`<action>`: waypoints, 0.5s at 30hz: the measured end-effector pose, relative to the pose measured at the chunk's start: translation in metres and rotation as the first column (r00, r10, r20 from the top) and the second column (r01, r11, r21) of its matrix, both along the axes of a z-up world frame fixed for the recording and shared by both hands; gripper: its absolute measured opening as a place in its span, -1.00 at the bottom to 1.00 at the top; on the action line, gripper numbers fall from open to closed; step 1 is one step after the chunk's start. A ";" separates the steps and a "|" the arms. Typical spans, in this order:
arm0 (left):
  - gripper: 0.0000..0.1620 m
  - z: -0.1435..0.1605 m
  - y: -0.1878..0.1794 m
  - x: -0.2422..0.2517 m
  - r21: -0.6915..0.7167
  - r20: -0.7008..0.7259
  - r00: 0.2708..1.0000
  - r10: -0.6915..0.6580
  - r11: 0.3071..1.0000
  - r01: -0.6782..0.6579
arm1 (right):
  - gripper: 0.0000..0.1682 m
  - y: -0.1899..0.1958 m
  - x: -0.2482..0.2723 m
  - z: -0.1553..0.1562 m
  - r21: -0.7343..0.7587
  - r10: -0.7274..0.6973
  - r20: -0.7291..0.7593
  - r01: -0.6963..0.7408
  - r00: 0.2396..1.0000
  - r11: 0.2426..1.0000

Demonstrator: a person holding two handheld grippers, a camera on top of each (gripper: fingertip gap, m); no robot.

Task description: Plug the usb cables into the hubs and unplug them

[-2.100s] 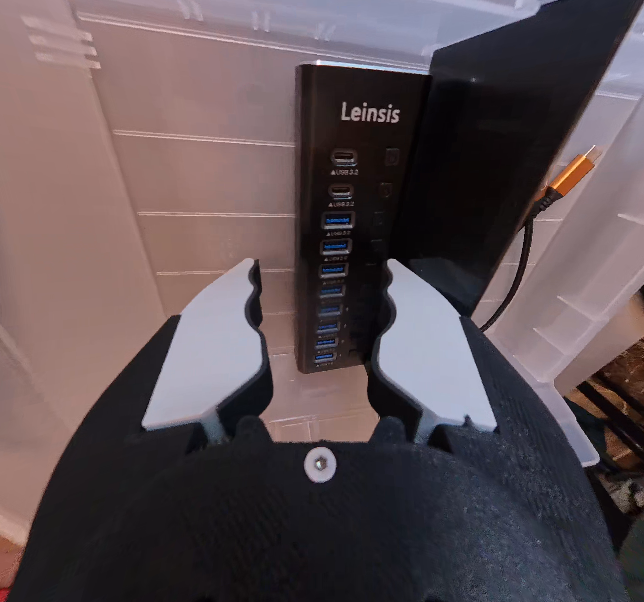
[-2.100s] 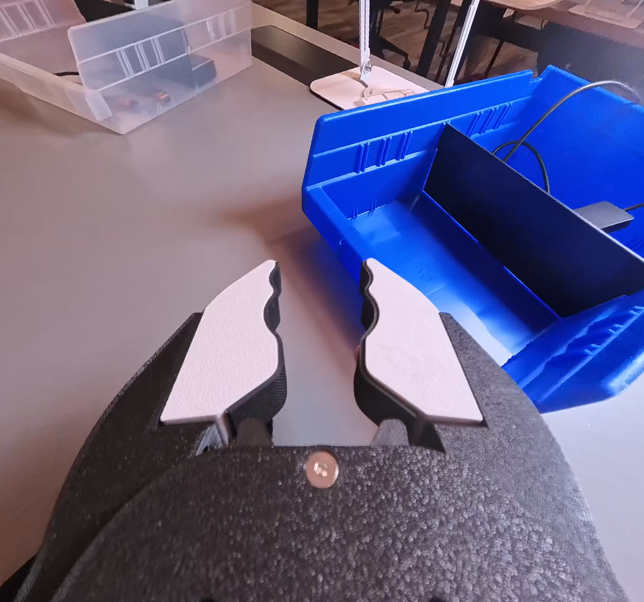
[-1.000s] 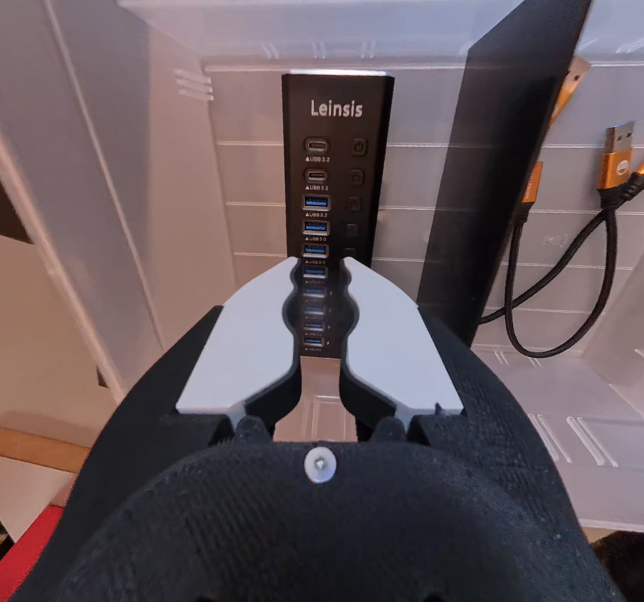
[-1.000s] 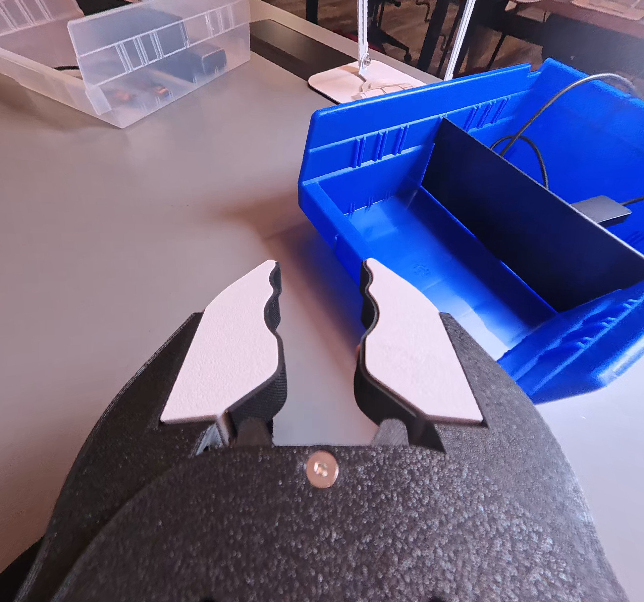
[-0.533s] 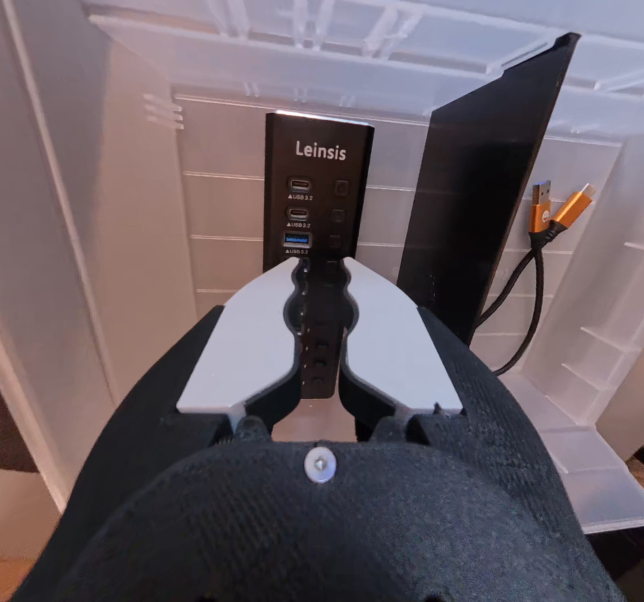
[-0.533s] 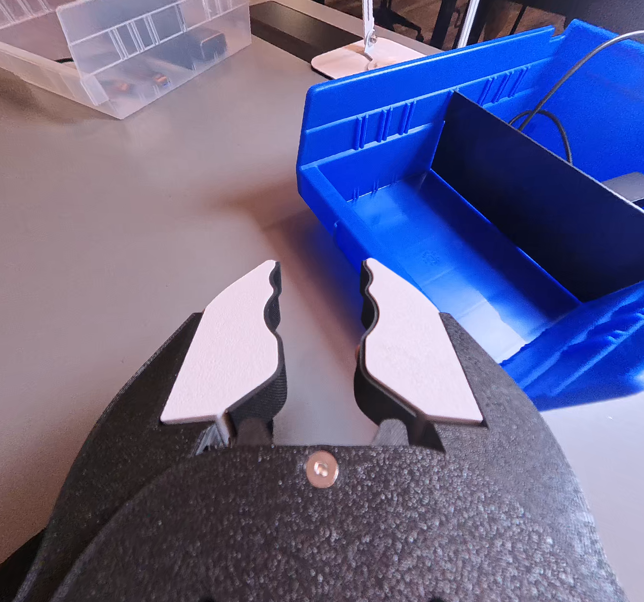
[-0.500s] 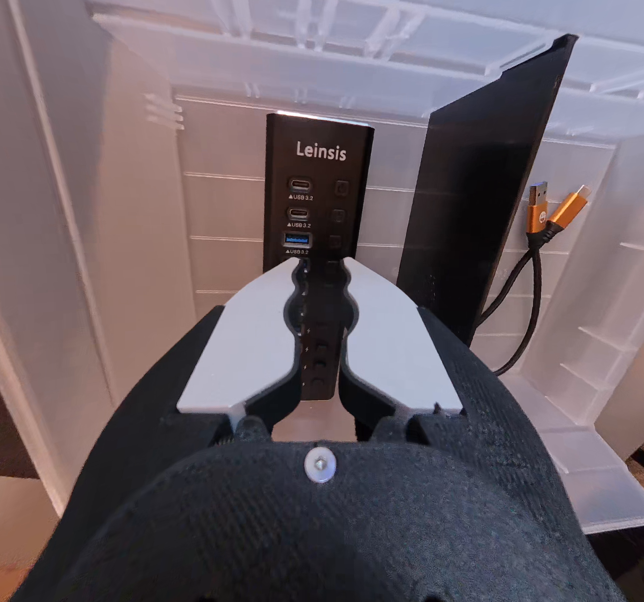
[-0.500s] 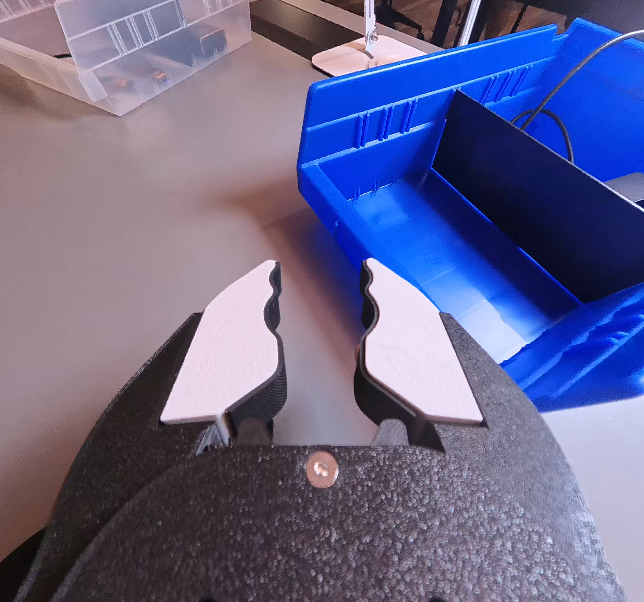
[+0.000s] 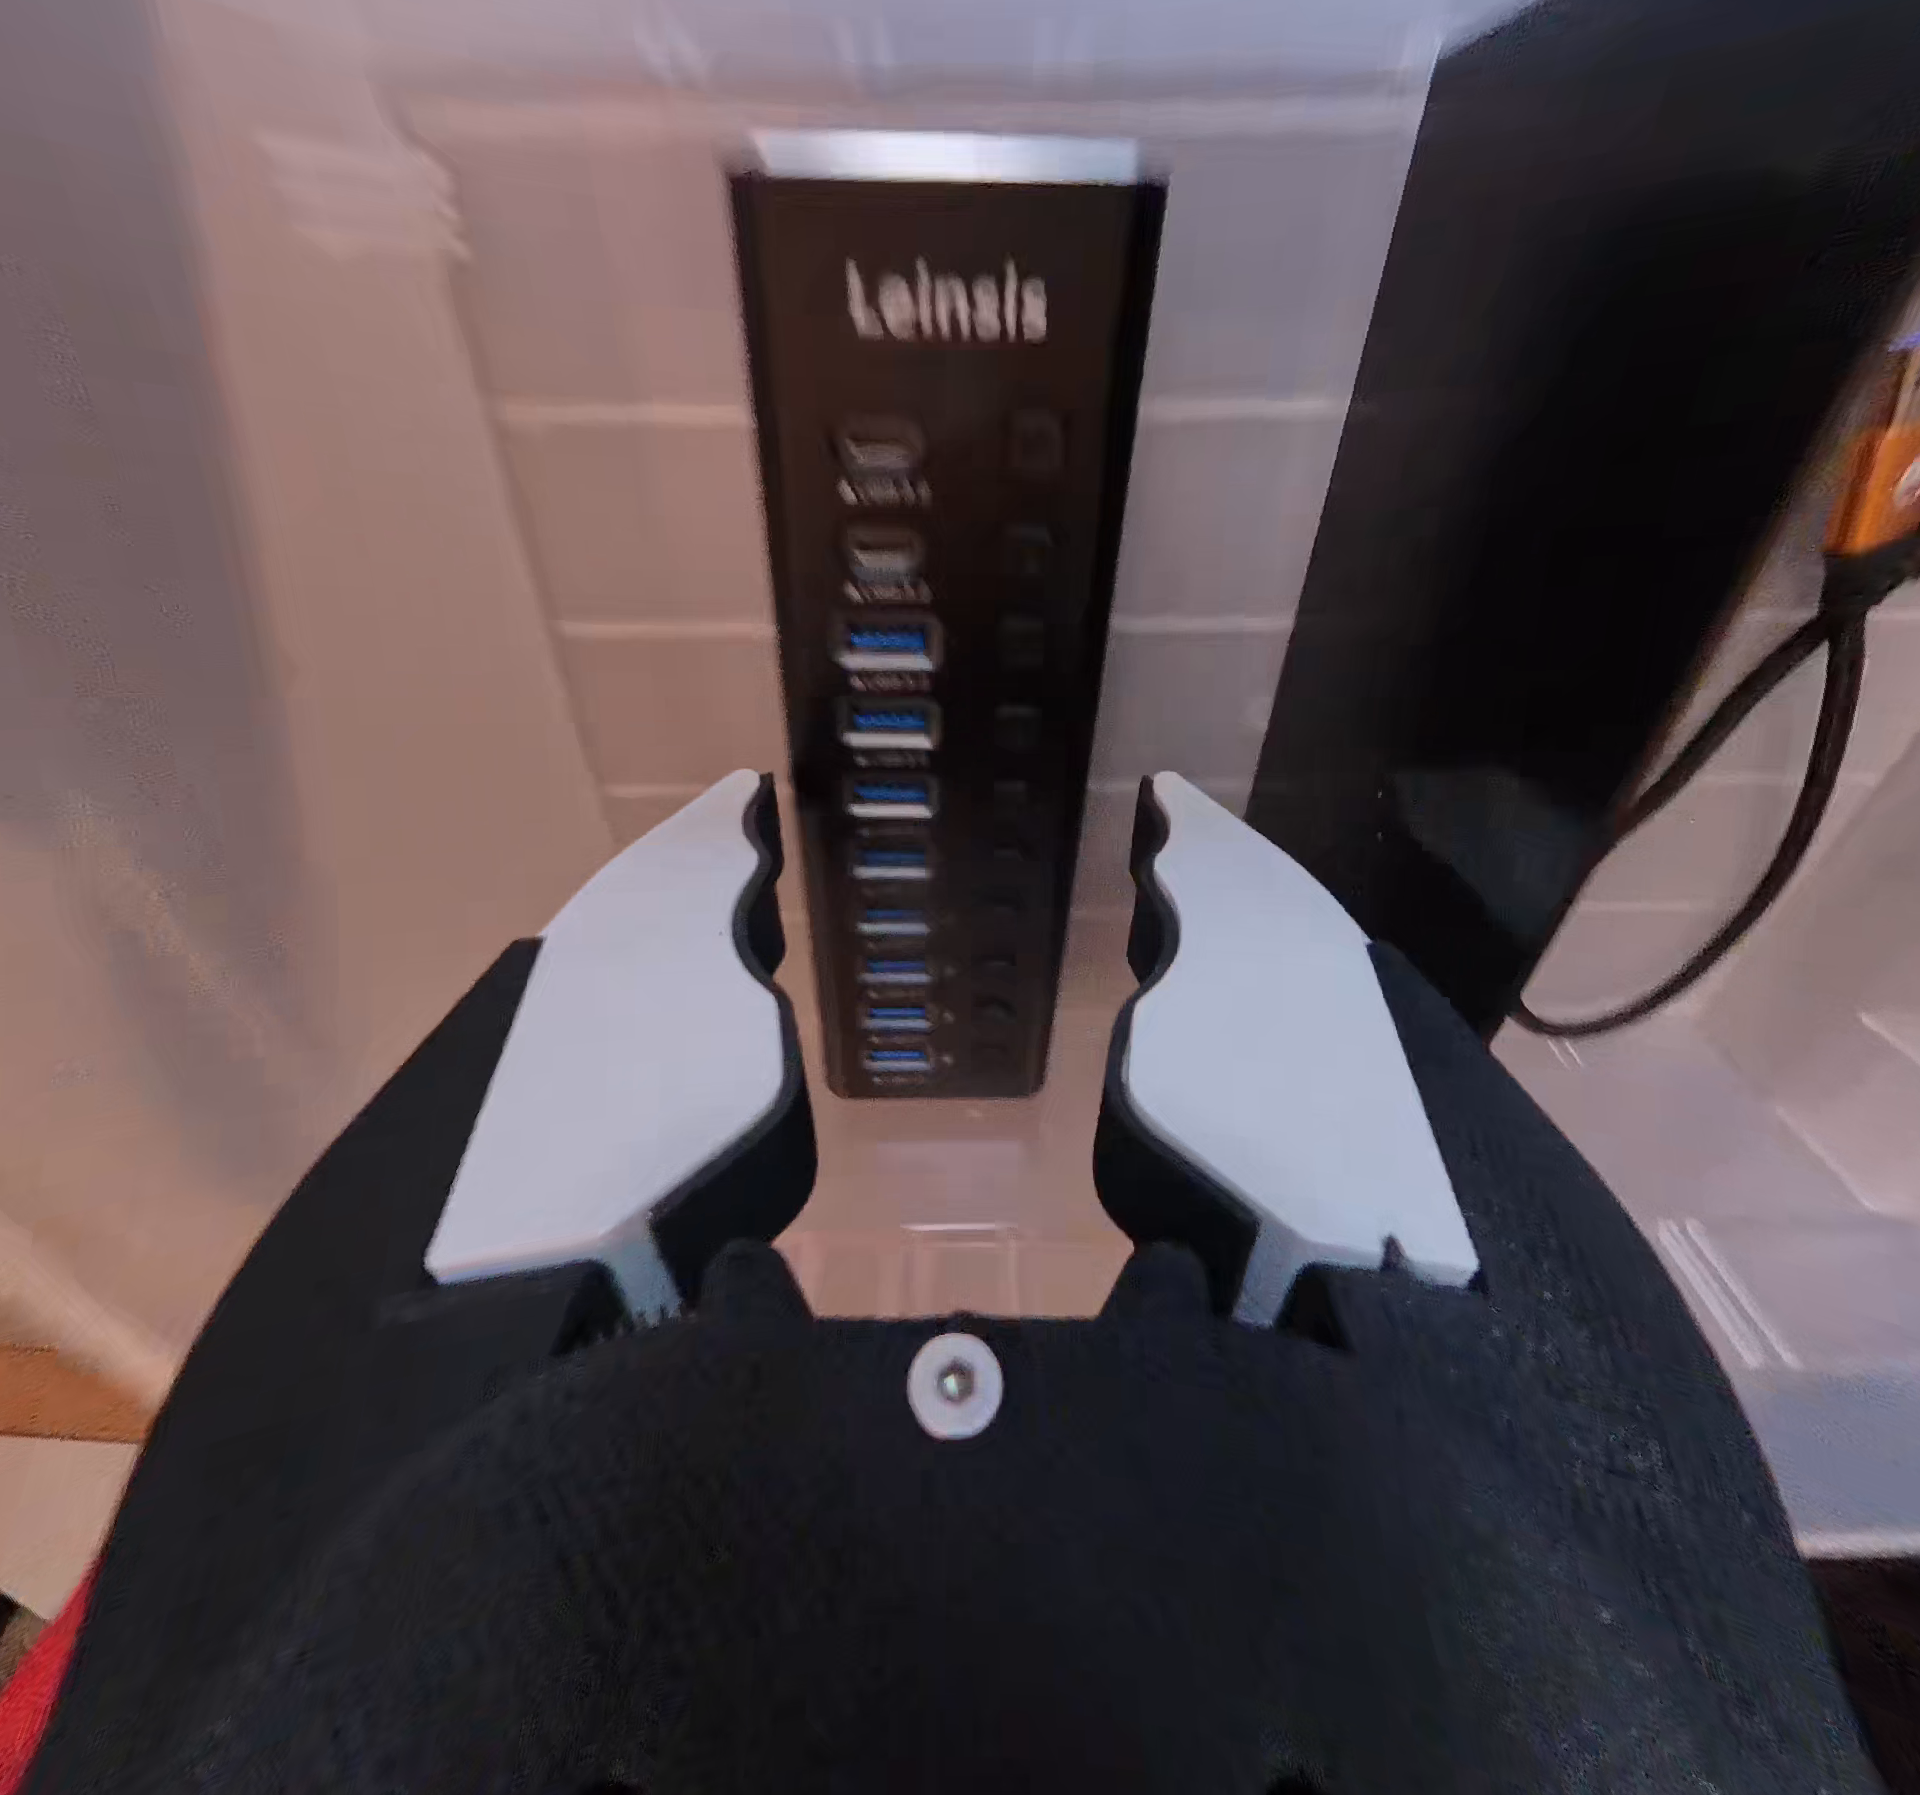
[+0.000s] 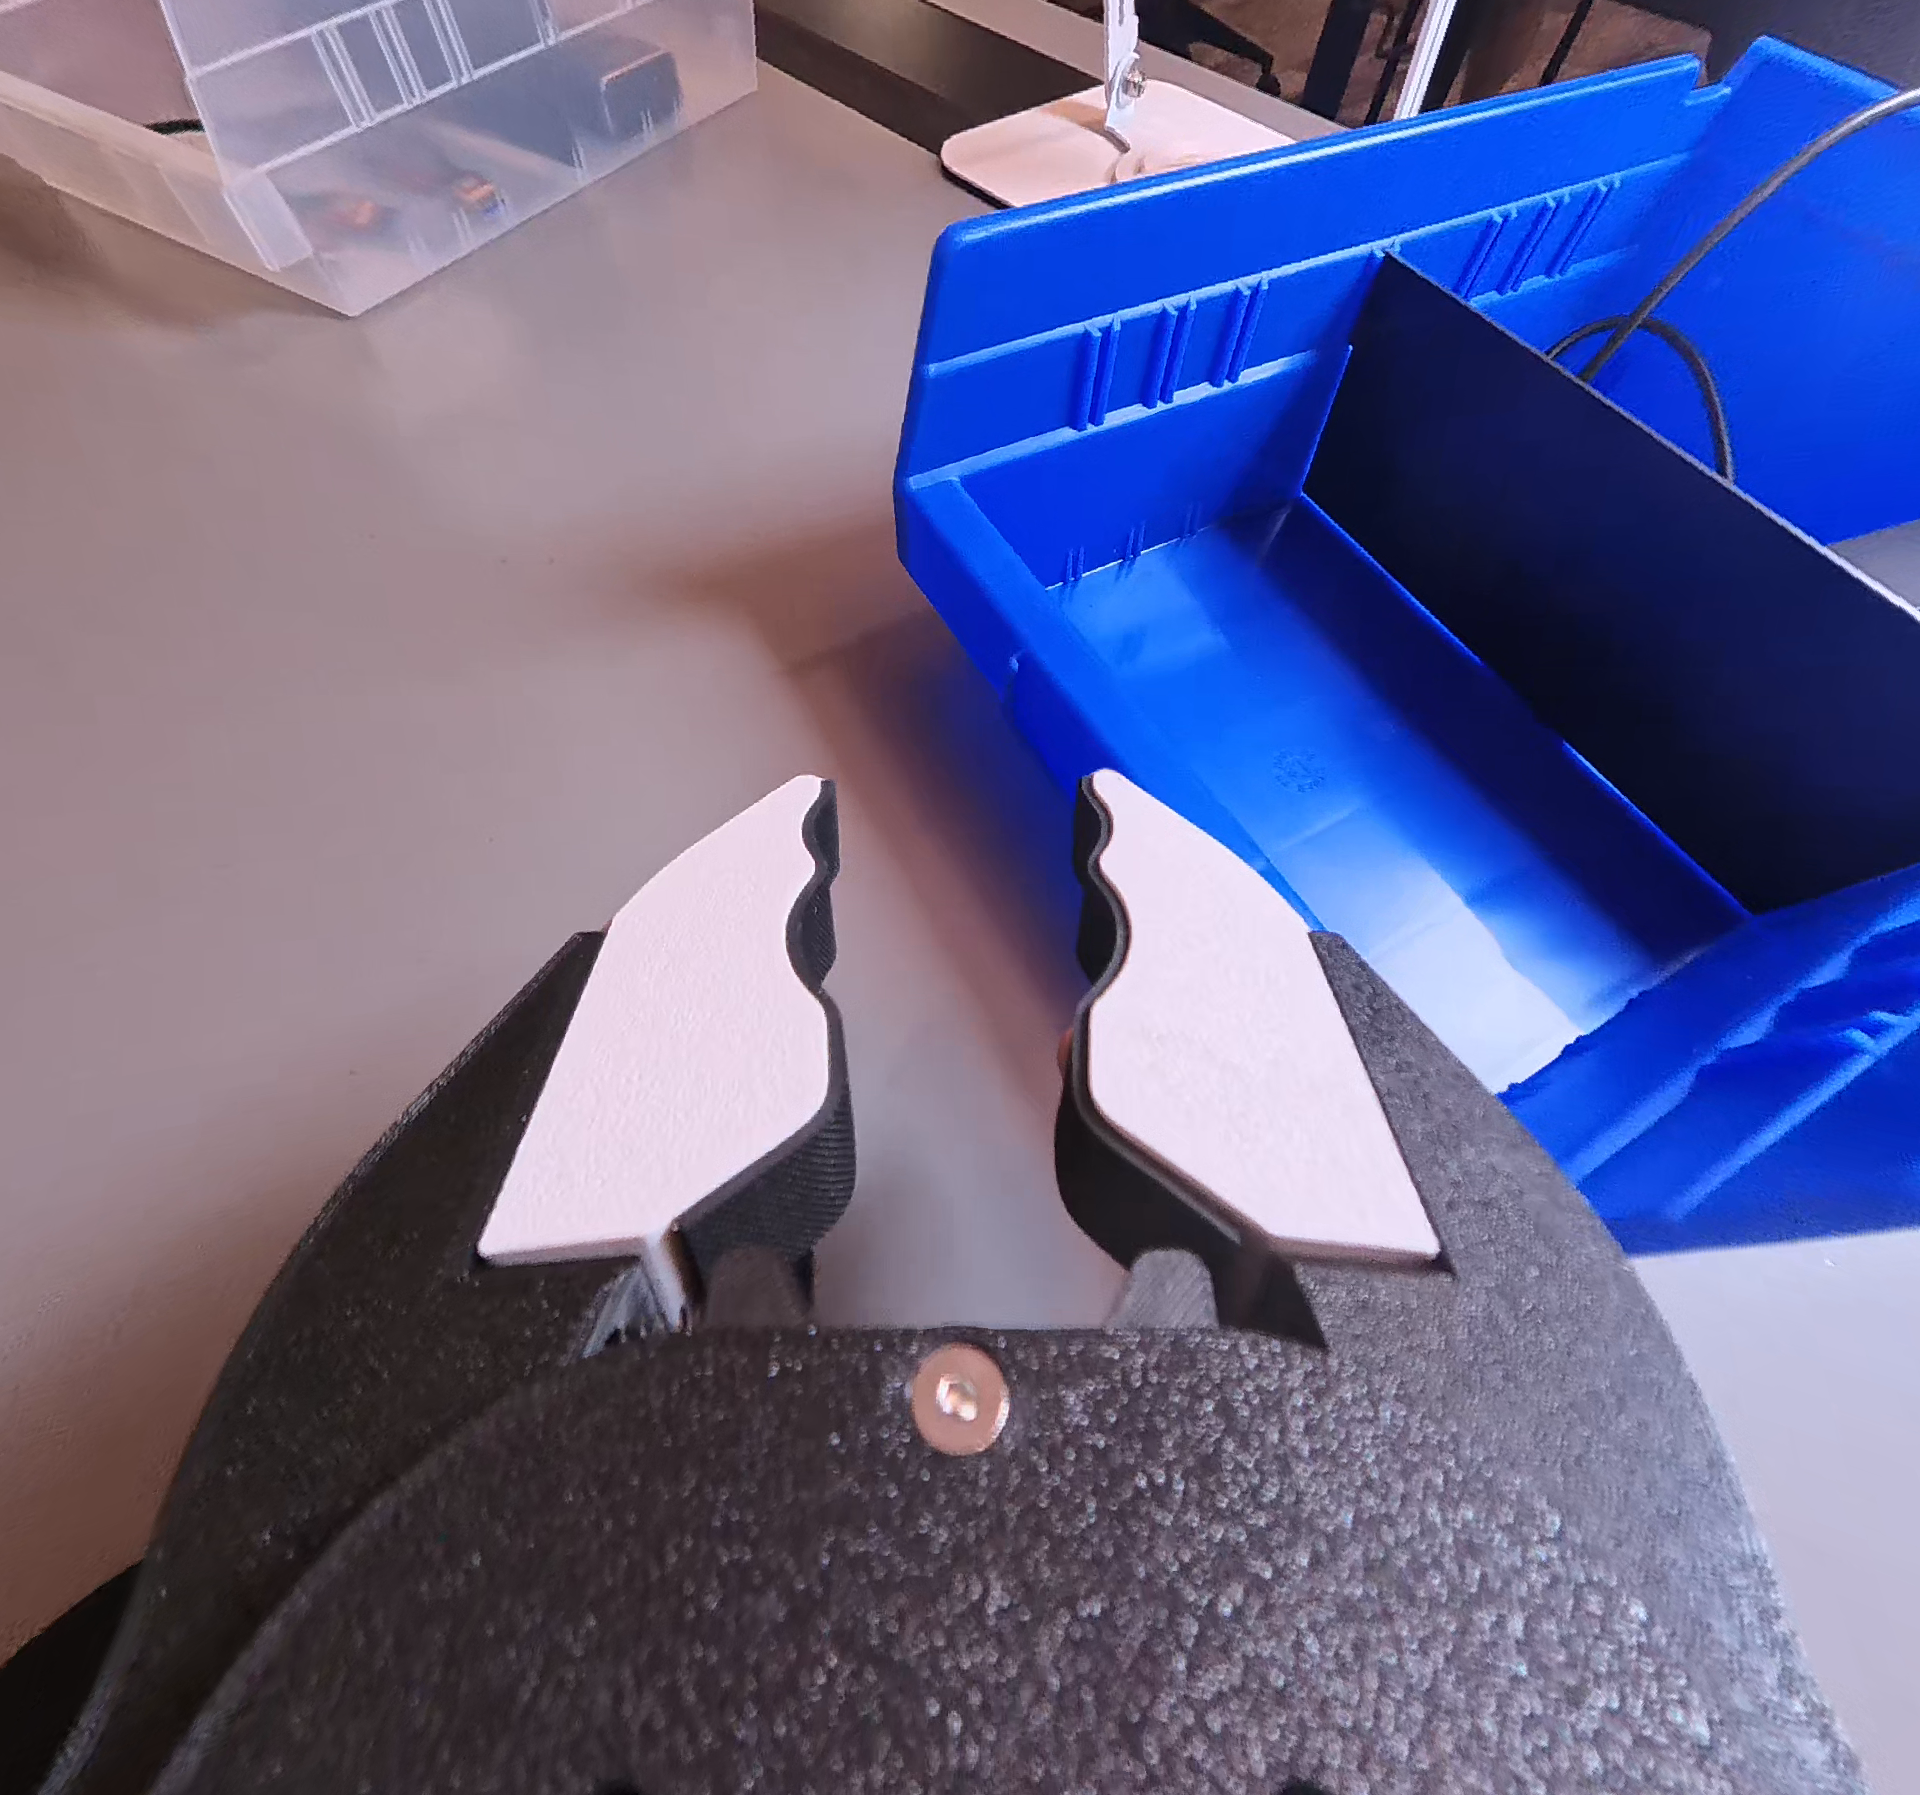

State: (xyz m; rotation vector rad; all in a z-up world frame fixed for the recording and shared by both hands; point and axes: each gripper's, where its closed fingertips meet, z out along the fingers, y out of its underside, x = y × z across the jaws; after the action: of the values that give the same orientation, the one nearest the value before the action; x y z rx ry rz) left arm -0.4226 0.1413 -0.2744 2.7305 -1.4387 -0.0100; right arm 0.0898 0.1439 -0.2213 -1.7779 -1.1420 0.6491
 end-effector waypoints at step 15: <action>-0.27 0.021 0.007 -0.008 0.220 0.044 0.998 -0.043 0.975 0.032 | -0.48 -0.002 0.005 0.006 0.013 0.002 -0.006 -0.002 1.000 1.000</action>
State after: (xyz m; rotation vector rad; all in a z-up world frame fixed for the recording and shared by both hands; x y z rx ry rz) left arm -0.4307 0.1479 -0.2537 2.8939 -1.5911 -0.1117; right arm 0.0950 0.1419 -0.2156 -1.7627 -1.1415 0.6467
